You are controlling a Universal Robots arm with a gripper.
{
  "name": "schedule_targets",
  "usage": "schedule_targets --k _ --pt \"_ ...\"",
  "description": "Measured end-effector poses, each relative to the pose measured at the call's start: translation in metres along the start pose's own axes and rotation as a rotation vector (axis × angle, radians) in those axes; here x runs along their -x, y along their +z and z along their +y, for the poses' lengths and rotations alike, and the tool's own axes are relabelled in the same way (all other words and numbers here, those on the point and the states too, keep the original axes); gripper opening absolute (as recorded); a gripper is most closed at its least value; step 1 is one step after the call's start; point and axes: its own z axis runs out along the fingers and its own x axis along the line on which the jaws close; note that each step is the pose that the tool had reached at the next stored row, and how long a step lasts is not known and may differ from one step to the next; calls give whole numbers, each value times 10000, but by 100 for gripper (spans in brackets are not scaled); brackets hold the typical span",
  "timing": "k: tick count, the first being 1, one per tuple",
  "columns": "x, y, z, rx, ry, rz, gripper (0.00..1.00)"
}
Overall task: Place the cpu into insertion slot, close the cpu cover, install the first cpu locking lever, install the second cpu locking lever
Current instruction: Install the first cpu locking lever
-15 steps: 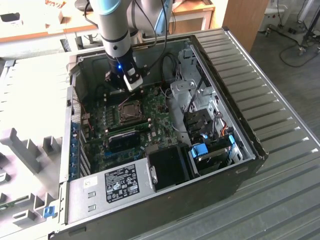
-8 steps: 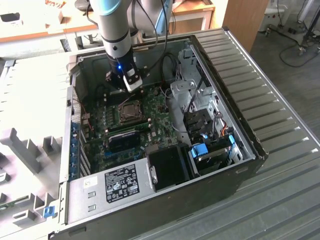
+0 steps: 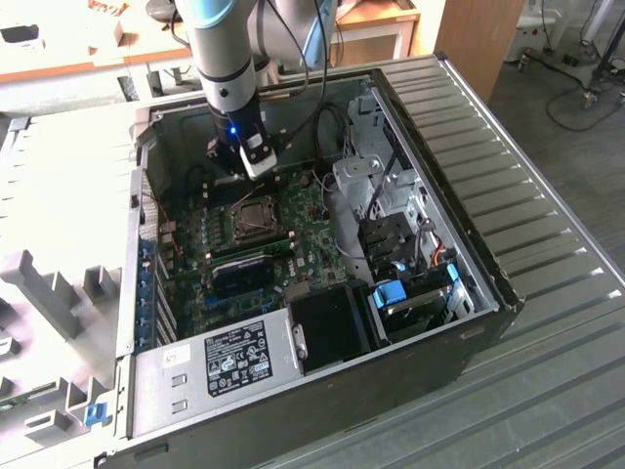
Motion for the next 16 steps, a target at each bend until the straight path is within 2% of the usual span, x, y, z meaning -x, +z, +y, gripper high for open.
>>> schedule_targets --k 4,6,8,16 --pt "-2 8 10 -346 43 -101 11" --pt "-4 12 17 -458 80 -138 11" --pt "-7 15 25 -486 115 -149 11" --pt "-15 30 54 -493 228 -169 11"
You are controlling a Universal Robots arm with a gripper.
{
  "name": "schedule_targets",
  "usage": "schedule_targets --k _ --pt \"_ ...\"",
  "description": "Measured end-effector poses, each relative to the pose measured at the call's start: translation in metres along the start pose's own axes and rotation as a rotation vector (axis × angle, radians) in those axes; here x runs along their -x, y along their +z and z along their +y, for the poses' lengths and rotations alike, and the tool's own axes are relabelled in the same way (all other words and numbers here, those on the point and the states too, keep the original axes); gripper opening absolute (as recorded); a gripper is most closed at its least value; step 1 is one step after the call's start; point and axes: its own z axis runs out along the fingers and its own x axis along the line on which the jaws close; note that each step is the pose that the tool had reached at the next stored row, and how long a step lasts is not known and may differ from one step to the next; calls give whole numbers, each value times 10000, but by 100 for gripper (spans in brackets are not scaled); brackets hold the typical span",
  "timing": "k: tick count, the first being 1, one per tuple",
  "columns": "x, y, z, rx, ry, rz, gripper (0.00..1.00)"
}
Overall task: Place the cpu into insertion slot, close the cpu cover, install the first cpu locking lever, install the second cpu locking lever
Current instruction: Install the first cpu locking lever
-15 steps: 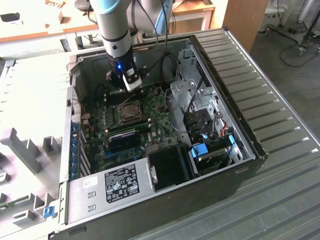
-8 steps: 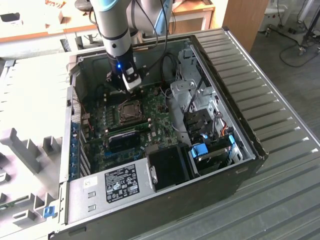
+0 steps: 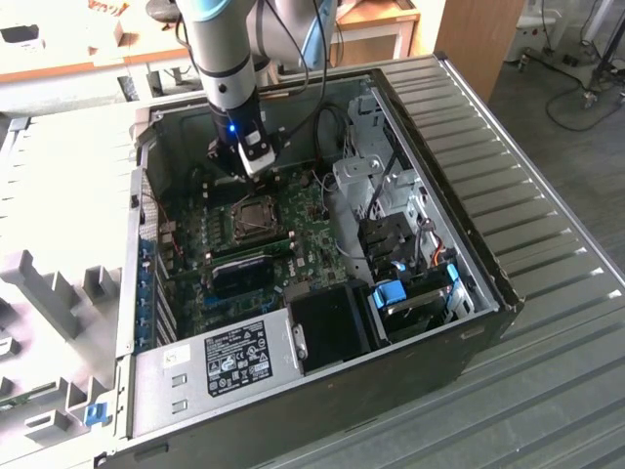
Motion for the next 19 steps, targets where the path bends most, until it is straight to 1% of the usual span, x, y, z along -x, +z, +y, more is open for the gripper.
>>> schedule_targets --k 12,19 --pt "-17 21 57 -17 286 -41 11" --pt "-21 26 66 -25 416 -60 11"
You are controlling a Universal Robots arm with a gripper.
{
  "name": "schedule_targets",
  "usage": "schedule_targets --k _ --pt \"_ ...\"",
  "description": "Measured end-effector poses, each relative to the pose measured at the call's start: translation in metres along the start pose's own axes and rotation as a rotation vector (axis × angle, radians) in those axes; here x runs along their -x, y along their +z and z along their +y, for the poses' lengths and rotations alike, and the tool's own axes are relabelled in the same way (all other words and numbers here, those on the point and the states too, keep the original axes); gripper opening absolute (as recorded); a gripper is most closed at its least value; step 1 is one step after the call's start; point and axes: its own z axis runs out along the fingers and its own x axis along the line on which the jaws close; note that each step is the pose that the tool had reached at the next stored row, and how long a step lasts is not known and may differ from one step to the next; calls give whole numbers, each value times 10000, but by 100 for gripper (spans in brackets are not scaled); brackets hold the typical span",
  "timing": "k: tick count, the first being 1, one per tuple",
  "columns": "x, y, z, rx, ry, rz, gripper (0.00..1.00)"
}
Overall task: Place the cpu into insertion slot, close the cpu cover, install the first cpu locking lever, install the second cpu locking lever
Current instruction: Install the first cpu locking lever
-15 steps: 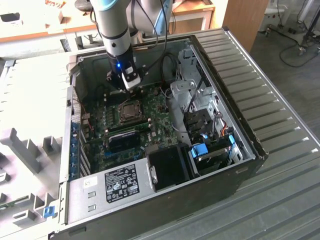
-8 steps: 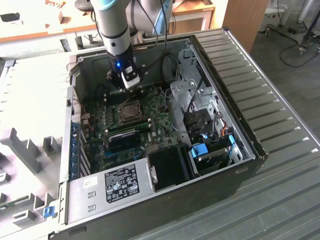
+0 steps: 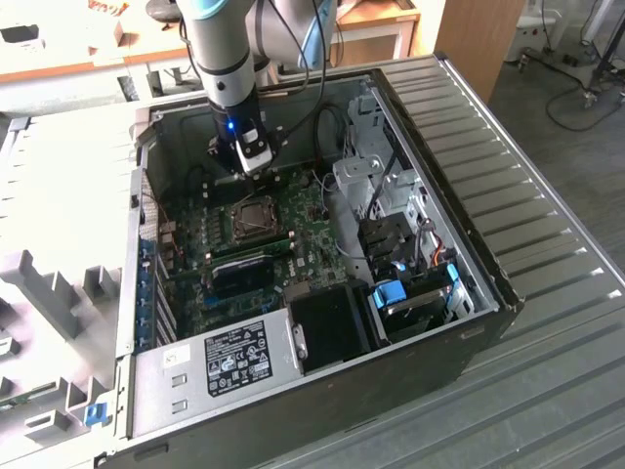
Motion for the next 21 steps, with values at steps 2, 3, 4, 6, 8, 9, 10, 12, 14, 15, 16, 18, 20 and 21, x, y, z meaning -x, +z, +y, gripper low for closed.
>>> schedule_targets --k 2,3,4,6,8,9,10,12,14,15,16,18,20,21 --pt "0 2 0 -3 18 -2 11" --pt "0 4 0 -2 27 -4 11" --pt "0 8 0 0 36 -6 11" --pt "0 15 -1 -2 51 -8 11" --pt "0 26 -3 -4 58 -9 11" --pt "-1 31 -4 -4 61 -9 11" --pt "-1 37 -4 -4 64 -9 11" --pt "-2 48 -6 -5 69 -10 11" --pt "-2 59 -8 -5 74 -11 11" --pt "-3 63 -8 -6 74 -11 11" --pt "-3 67 -9 -6 74 -11 11" --pt "-3 70 -10 -17 75 -14 11" --pt "-3 74 -10 -44 72 -23 11" --pt "-3 76 -10 -64 69 -31 11"
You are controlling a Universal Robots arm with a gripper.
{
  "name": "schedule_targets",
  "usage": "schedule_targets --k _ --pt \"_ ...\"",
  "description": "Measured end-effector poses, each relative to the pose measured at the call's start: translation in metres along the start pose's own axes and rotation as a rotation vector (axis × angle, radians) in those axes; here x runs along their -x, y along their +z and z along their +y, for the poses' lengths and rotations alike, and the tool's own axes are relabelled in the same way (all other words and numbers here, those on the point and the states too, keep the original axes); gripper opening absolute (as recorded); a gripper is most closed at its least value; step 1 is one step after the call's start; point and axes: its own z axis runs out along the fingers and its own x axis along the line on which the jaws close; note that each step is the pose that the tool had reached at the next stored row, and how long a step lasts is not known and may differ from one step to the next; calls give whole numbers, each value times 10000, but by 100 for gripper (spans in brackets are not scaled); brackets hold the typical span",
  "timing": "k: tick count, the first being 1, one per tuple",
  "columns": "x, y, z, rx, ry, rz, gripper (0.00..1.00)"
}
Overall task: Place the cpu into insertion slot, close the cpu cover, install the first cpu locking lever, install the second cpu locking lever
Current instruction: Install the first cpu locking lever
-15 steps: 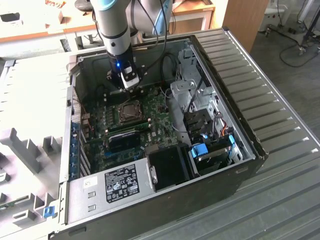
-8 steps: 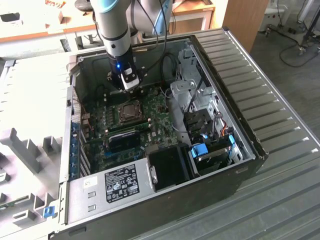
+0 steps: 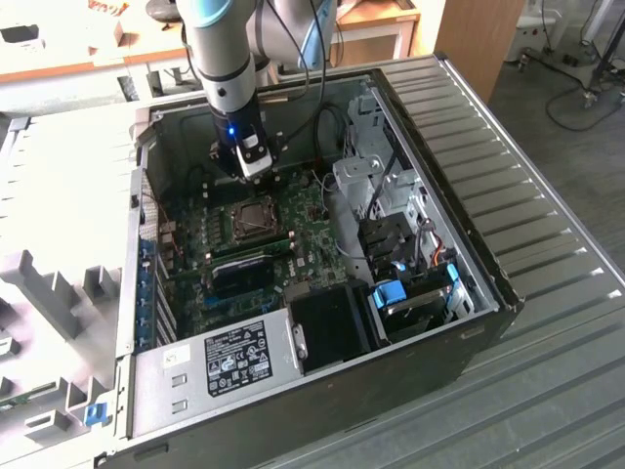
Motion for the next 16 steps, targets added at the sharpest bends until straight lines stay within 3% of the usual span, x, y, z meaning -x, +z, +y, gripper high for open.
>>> schedule_targets --k 7,16 --pt "-1 20 -3 -104 -12 -34 11" --pt "-5 52 -1 -142 -15 -45 11"
